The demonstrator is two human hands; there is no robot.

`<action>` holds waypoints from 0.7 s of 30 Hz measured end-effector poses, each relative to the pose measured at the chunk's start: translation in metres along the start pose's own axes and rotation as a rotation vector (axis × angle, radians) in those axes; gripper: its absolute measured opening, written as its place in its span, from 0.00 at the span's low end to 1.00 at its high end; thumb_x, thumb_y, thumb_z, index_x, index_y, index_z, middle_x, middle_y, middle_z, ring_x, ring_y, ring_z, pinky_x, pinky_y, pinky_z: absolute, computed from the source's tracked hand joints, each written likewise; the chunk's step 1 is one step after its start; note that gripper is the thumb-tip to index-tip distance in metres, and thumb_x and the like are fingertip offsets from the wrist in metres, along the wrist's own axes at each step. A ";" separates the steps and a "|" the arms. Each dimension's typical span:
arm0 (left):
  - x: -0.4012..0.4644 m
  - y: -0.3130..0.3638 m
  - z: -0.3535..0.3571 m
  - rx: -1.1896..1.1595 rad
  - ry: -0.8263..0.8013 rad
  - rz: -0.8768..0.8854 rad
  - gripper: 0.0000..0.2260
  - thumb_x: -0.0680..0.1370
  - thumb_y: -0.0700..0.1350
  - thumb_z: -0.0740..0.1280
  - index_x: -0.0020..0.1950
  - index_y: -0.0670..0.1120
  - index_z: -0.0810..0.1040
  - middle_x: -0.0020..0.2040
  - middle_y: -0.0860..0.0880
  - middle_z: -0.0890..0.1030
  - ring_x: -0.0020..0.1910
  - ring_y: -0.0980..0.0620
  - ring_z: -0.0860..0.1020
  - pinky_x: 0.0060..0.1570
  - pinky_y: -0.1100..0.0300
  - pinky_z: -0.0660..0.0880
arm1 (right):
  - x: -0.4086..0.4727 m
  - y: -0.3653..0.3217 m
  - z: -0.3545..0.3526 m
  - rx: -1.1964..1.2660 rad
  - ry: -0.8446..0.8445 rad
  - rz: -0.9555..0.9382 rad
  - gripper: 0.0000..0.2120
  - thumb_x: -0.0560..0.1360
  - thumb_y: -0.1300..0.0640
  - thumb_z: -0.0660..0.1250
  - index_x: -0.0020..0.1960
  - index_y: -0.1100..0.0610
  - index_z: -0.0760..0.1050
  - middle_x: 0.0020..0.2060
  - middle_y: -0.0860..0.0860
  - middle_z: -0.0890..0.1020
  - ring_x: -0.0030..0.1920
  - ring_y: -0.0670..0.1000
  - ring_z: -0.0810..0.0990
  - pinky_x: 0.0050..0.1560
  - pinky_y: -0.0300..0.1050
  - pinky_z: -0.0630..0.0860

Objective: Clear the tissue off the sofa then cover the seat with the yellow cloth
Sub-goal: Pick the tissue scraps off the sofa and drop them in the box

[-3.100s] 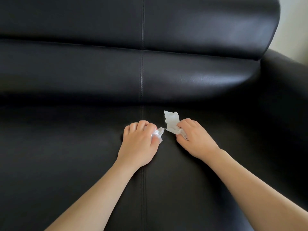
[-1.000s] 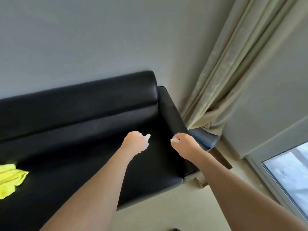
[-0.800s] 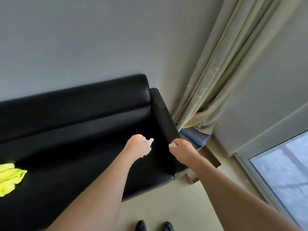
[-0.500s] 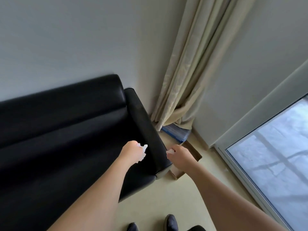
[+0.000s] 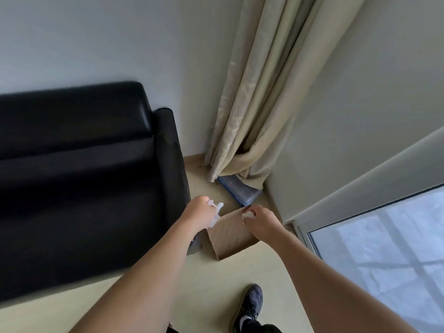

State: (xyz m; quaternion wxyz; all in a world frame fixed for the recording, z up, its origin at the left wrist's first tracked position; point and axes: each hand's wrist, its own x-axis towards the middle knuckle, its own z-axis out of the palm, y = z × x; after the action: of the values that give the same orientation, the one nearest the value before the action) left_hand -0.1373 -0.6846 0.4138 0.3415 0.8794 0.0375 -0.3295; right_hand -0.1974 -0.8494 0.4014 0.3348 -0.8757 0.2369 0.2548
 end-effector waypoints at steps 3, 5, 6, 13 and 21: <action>0.021 0.013 0.036 -0.028 -0.030 -0.014 0.11 0.80 0.40 0.59 0.58 0.37 0.76 0.55 0.38 0.80 0.41 0.47 0.76 0.32 0.65 0.73 | 0.031 0.027 -0.005 0.041 -0.033 0.006 0.12 0.77 0.53 0.61 0.59 0.51 0.74 0.49 0.49 0.78 0.49 0.51 0.78 0.45 0.45 0.75; 0.055 0.012 0.078 -0.033 -0.086 -0.039 0.10 0.80 0.41 0.59 0.55 0.39 0.76 0.51 0.39 0.78 0.44 0.46 0.77 0.40 0.58 0.75 | 0.071 0.058 0.006 0.063 -0.051 0.008 0.13 0.76 0.53 0.61 0.59 0.50 0.74 0.49 0.49 0.78 0.46 0.49 0.76 0.41 0.42 0.73; 0.079 0.002 0.100 -0.050 -0.097 -0.049 0.08 0.80 0.42 0.58 0.51 0.41 0.75 0.46 0.42 0.77 0.42 0.48 0.76 0.38 0.57 0.73 | 0.093 0.073 0.015 0.048 -0.059 0.003 0.13 0.76 0.53 0.61 0.59 0.50 0.74 0.49 0.49 0.77 0.45 0.49 0.75 0.40 0.40 0.71; 0.262 -0.114 0.271 -0.077 -0.102 -0.145 0.12 0.79 0.43 0.59 0.59 0.40 0.76 0.57 0.44 0.81 0.51 0.46 0.81 0.47 0.60 0.76 | 0.275 0.228 0.133 -0.127 -0.066 -0.033 0.11 0.76 0.60 0.60 0.57 0.55 0.76 0.50 0.52 0.76 0.48 0.51 0.75 0.41 0.39 0.69; 0.428 -0.253 0.404 0.023 -0.009 -0.103 0.08 0.78 0.39 0.55 0.42 0.46 0.72 0.37 0.53 0.74 0.34 0.54 0.75 0.32 0.63 0.70 | 0.465 0.345 0.298 -0.191 -0.120 -0.195 0.10 0.77 0.59 0.62 0.56 0.58 0.76 0.51 0.53 0.80 0.48 0.50 0.77 0.48 0.39 0.76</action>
State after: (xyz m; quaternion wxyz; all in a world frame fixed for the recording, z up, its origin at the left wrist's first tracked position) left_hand -0.1011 -0.8116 -0.2128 0.3140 0.8788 0.0771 -0.3510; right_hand -0.1332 -0.9815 -0.2329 0.2864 -0.9057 0.1050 0.2943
